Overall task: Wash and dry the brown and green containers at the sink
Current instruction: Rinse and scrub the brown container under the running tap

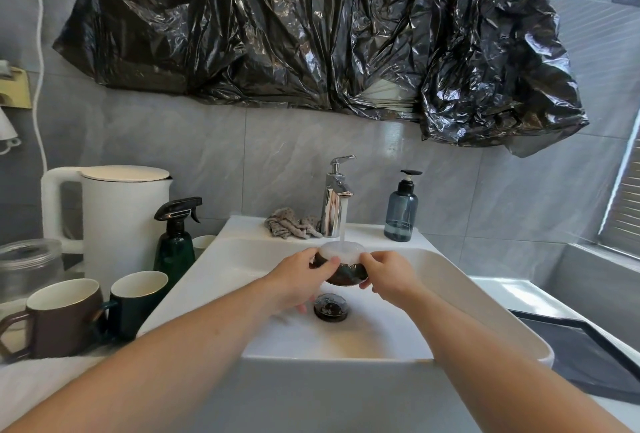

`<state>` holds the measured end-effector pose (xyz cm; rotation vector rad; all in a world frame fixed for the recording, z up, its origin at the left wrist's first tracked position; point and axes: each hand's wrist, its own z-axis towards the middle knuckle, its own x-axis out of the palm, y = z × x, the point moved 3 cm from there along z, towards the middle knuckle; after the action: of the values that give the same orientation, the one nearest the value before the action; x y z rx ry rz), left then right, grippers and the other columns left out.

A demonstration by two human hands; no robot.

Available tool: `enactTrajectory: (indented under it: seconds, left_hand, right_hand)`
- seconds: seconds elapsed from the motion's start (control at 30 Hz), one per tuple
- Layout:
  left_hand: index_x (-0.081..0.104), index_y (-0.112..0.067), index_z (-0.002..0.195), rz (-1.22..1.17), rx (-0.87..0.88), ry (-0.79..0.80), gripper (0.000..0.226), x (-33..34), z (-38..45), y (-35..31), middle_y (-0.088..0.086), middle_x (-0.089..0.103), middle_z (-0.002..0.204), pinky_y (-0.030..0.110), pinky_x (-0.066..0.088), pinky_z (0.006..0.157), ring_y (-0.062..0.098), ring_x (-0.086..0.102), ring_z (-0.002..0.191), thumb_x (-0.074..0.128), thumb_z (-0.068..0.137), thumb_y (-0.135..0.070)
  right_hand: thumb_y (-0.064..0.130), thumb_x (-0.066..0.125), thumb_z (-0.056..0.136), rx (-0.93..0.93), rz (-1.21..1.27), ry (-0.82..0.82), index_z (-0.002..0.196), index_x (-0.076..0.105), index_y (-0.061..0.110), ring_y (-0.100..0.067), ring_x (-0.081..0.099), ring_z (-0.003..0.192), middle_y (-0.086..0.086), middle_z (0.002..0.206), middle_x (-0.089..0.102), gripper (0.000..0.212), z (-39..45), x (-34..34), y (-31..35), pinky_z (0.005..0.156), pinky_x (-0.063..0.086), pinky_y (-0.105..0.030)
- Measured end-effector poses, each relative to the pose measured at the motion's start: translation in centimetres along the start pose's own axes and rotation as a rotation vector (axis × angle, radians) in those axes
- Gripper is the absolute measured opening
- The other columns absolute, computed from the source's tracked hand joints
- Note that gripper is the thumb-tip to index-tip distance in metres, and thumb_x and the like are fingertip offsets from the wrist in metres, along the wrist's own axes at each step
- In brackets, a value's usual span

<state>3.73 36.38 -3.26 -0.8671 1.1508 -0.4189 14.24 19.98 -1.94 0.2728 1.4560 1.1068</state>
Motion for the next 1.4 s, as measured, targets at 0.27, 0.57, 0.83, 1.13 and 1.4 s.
enactTrajectory:
  seconds: [0.27, 0.57, 0.83, 1.13, 1.4]
  left_hand:
    - [0.062, -0.023, 0.134, -0.150, -0.075, -0.044, 0.040, 0.0, 1.0, 0.5, 0.001, 0.060, 0.109, 0.035, 0.063, 0.060, 0.021, 0.068, 0.060, 0.041, 0.109, -0.044]
    - [0.059, -0.034, 0.143, -0.338, -0.066, -0.037, 0.043, 0.4, 2.3, 1.5, 0.012, 0.066, 0.129, 0.052, 0.066, 0.080, 0.034, 0.080, 0.082, 0.057, 0.101, -0.024]
    - [0.062, -0.034, 0.141, -0.321, -0.020, -0.032, 0.040, 0.5, 1.9, 1.5, 0.008, 0.074, 0.115, 0.048, 0.067, 0.078, 0.030, 0.076, 0.101, 0.054, 0.104, -0.022]
    - [0.066, -0.021, 0.138, -0.284, -0.033, -0.093, 0.034, 0.2, 1.5, 1.1, 0.011, 0.072, 0.120, 0.045, 0.068, 0.074, 0.028, 0.077, 0.096, 0.055, 0.107, -0.016]
    - [0.072, -0.023, 0.126, -0.010, -0.001, -0.215, 0.030, -0.7, 1.0, 0.7, 0.004, 0.076, 0.104, 0.043, 0.067, 0.073, 0.024, 0.079, 0.073, 0.053, 0.103, -0.019]
  right_hand:
    - [0.046, 0.045, 0.105, -0.011, 0.048, 0.018, 0.093, 0.075, 0.019, -0.012, 0.060, 0.064, -0.002, 0.078, 0.078, 0.042, -0.2, 0.0, 0.5, 0.050, 0.043, -0.020]
    - [0.017, 0.047, 0.099, -0.005, 0.085, 0.110, 0.107, 0.071, 0.012, -0.020, 0.063, 0.069, -0.007, 0.088, 0.069, 0.026, 0.1, 0.4, 0.1, 0.050, 0.048, -0.026]
    - [0.027, 0.046, 0.107, -0.035, 0.068, 0.086, 0.112, 0.074, 0.019, -0.021, 0.063, 0.072, -0.008, 0.089, 0.073, 0.029, 0.8, 0.6, -0.3, 0.053, 0.049, -0.025]
    - [0.030, 0.043, 0.108, -0.045, -0.001, 0.064, 0.113, 0.074, 0.019, -0.013, 0.063, 0.068, -0.002, 0.090, 0.072, 0.034, 0.2, 0.4, 0.2, 0.056, 0.045, -0.021]
    - [0.031, 0.044, 0.107, -0.011, -0.054, 0.128, 0.112, 0.073, 0.011, -0.012, 0.064, 0.064, -0.001, 0.084, 0.073, 0.036, -0.6, 0.3, 0.6, 0.042, 0.040, -0.011]
